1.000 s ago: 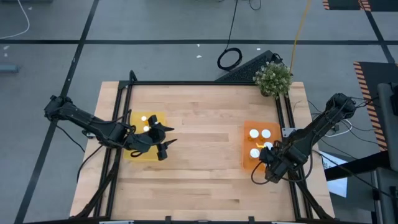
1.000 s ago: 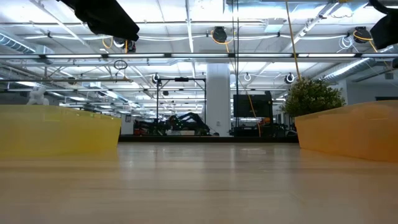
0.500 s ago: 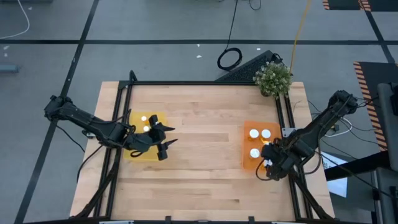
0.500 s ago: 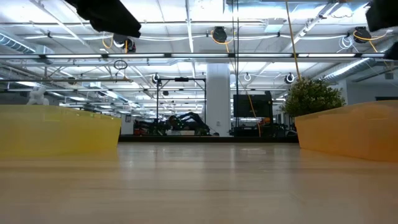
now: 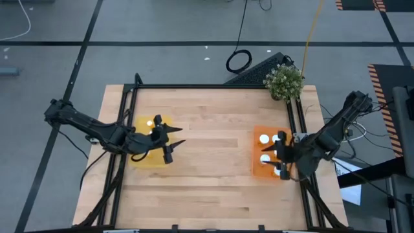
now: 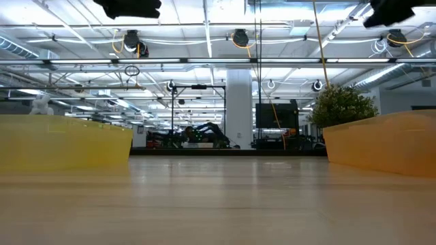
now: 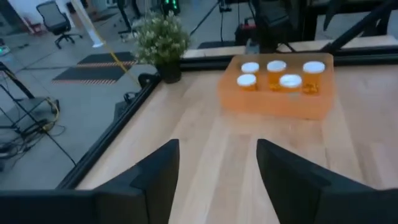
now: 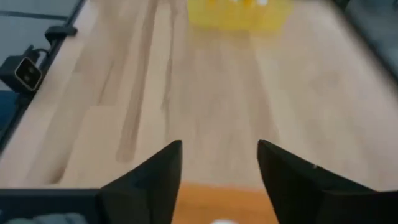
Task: Pick and place medicine bottles into bin by pill shape (circle, oval)
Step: Return to Home Position
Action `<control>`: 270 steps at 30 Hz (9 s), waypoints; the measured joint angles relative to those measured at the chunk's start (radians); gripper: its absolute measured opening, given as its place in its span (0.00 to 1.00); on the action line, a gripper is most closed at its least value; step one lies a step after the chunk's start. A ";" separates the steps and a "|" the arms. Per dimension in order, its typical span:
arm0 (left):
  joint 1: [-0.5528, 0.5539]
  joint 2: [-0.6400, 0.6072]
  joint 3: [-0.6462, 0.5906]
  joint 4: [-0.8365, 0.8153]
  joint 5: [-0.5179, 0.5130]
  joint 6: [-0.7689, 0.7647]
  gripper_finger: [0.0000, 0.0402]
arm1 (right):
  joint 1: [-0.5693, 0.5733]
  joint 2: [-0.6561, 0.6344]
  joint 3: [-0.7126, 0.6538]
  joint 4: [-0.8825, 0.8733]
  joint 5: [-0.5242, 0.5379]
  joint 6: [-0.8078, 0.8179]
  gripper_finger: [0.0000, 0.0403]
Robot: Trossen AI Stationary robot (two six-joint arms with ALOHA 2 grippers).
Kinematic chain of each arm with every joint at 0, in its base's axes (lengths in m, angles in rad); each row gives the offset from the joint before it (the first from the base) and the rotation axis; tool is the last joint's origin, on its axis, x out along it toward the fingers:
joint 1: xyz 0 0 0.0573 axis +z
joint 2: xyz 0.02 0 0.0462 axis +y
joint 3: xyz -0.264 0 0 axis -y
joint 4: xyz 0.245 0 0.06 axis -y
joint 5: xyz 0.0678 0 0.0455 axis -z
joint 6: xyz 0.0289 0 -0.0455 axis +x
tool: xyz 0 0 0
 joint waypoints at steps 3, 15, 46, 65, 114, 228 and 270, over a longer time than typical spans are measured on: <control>0.000 -0.017 0.000 0.016 0.030 0.040 0.46 | 0.000 -0.041 0.000 0.040 0.063 -0.165 0.42; 0.091 -0.011 0.000 -0.243 -0.138 -0.173 0.03 | -0.002 -0.310 -0.210 0.276 0.038 -0.467 0.01; 0.168 -0.338 -0.507 0.438 0.372 0.155 0.03 | -0.231 -0.648 -0.647 0.786 -0.281 -0.719 0.00; 0.167 -0.383 -0.544 0.445 0.376 0.147 0.01 | -0.532 -0.648 -0.774 0.956 -0.577 -0.746 0.00; 0.115 -0.675 -0.544 0.168 0.394 0.174 0.01 | -0.733 -0.857 -0.786 0.737 -0.692 -0.772 0.00; 0.398 -1.040 -0.788 0.155 0.673 0.219 0.05 | -0.733 -0.853 -0.786 0.735 -0.691 -0.771 0.00; 0.399 -1.040 -0.788 0.155 0.674 0.219 0.05 | -0.733 -0.853 -0.786 0.735 -0.691 -0.771 0.00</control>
